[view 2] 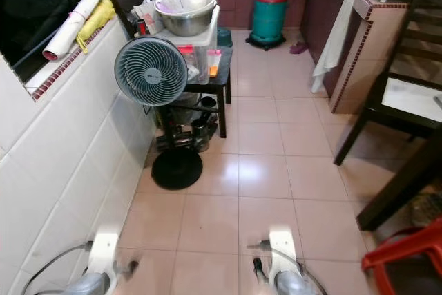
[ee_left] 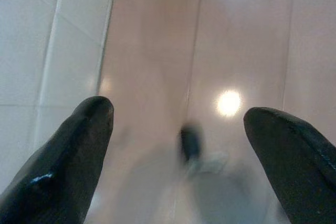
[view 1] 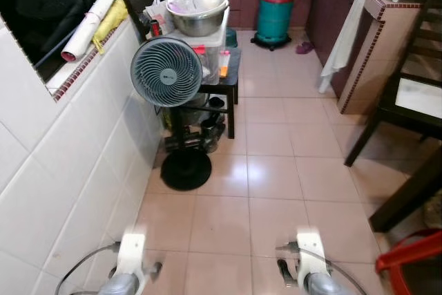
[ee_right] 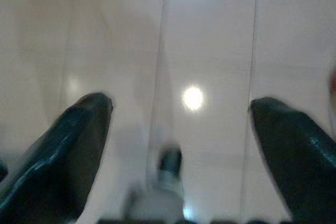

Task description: Setting the table

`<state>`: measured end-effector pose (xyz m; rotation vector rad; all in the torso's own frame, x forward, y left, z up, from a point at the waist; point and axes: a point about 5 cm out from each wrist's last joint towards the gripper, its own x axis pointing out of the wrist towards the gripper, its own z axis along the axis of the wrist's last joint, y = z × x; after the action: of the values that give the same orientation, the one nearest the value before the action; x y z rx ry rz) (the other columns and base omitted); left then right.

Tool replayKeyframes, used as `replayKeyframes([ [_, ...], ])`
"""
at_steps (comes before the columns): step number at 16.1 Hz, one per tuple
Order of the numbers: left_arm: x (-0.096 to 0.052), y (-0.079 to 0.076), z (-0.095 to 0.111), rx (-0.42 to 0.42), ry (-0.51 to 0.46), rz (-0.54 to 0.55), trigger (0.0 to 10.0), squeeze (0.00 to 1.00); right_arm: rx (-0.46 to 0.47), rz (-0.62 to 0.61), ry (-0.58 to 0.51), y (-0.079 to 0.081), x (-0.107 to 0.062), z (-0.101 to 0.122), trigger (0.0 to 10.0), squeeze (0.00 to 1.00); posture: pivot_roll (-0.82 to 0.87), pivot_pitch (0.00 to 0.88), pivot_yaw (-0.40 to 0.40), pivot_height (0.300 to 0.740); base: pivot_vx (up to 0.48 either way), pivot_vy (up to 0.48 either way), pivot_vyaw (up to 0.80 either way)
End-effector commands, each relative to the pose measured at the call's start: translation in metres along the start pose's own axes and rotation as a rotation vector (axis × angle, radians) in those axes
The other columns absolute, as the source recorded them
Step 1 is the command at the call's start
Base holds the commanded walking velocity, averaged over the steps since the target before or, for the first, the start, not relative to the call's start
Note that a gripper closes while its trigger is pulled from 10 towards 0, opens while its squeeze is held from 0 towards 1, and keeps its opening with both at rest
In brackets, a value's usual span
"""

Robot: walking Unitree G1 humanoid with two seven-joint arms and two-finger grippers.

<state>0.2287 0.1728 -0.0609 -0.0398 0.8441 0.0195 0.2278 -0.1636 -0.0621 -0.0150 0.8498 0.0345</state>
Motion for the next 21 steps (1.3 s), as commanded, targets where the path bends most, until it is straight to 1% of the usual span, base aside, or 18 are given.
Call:
replayKeyframes([
  [1,0.002,-0.012,0.007,0.002,0.012,-0.029,10.0,0.00,-0.042,-0.024,0.026,0.004,0.002,0.005,10.0,0.00,0.00,0.000,0.074,0.740,0.000,0.000,0.00],
  [2,0.002,-0.012,0.004,0.004,0.026,-0.031,10.0,0.00,-0.060,-0.037,0.038,0.003,0.001,0.002,10.0,0.00,0.00,0.000,0.072,0.740,0.000,0.000,0.00],
  [4,0.002,-0.011,0.004,0.000,0.021,-0.026,10.0,0.00,-0.082,-0.042,0.036,0.003,0.001,0.003,10.0,0.00,0.00,0.000,0.071,0.740,0.000,0.000,0.00],
  [6,0.002,-0.010,0.005,-0.010,0.019,-0.018,10.0,0.00,-0.080,-0.024,0.046,0.005,0.002,0.002,10.0,0.00,0.00,0.000,0.072,0.740,0.000,0.000,0.00],
  [7,0.002,-0.009,0.006,-0.015,0.013,-0.014,10.0,0.00,-0.093,-0.018,0.049,0.005,0.002,0.002,10.0,0.00,0.00,0.000,0.073,0.740,0.000,0.000,0.00],
  [8,0.002,-0.009,0.007,-0.018,0.006,-0.013,10.0,0.00,-0.091,-0.013,0.036,0.005,0.002,0.005,10.0,0.00,0.00,0.000,0.074,0.740,0.000,0.000,0.00],
  [9,0.003,-0.007,0.016,-0.034,-0.044,-0.027,10.0,0.00,-0.058,0.015,-0.016,0.006,0.003,0.014,10.0,0.00,0.00,0.000,0.076,0.740,0.000,0.000,0.00],
  [11,0.003,-0.007,0.034,-0.038,-0.121,-0.082,10.0,0.00,-0.034,0.046,-0.057,0.006,0.004,0.026,10.0,0.00,0.00,0.000,0.071,0.740,0.000,0.000,0.00],
  [12,0.002,-0.009,0.055,-0.011,-0.212,-0.149,10.0,0.00,-0.024,0.069,-0.137,0.005,0.004,0.047,10.0,0.00,0.01,0.000,0.066,0.740,0.000,0.000,0.00],
  [13,0.001,-0.010,0.068,0.023,-0.274,-0.192,10.0,0.00,-0.031,0.077,-0.186,0.005,0.004,0.060,10.0,0.00,0.01,0.000,0.063,0.740,0.000,0.000,0.00],
  [14,-0.001,-0.009,0.077,0.042,-0.322,-0.228,10.0,0.00,-0.021,0.089,-0.249,0.005,0.003,0.073,10.0,0.00,0.01,0.000,0.061,0.740,0.000,0.000,0.00],
  [15,-0.004,-0.004,0.083,0.051,-0.365,-0.243,10.0,0.00,-0.010,0.135,-0.323,0.007,0.000,0.089,10.0,0.00,0.01,0.000,0.059,0.740,0.000,0.000,0.00],
  [17,-0.013,0.005,0.091,0.072,-0.494,-0.269,10.0,0.00,-0.069,0.193,-0.445,0.007,-0.008,0.109,10.0,0.00,0.01,0.000,0.062,0.740,0.000,0.000,0.00],
  [19,-0.021,0.007,0.094,0.066,-0.564,-0.259,10.0,0.00,-0.077,0.228,-0.474,0.005,-0.014,0.112,10.0,0.00,0.00,0.000,0.073,0.740,0.000,0.000,0.00],
  [20,-0.029,0.012,0.096,0.017,-0.618,-0.219,10.0,0.00,-0.111,0.214,-0.523,-0.001,-0.026,0.110,10.0,0.00,-0.01,0.000,0.092,0.740,0.000,0.000,0.00],
  [21,-0.036,0.016,0.095,-0.011,-0.653,-0.203,10.0,0.00,-0.131,0.217,-0.547,-0.005,-0.036,0.107,10.0,0.00,-0.02,0.000,0.096,0.740,0.000,0.000,0.00],
])
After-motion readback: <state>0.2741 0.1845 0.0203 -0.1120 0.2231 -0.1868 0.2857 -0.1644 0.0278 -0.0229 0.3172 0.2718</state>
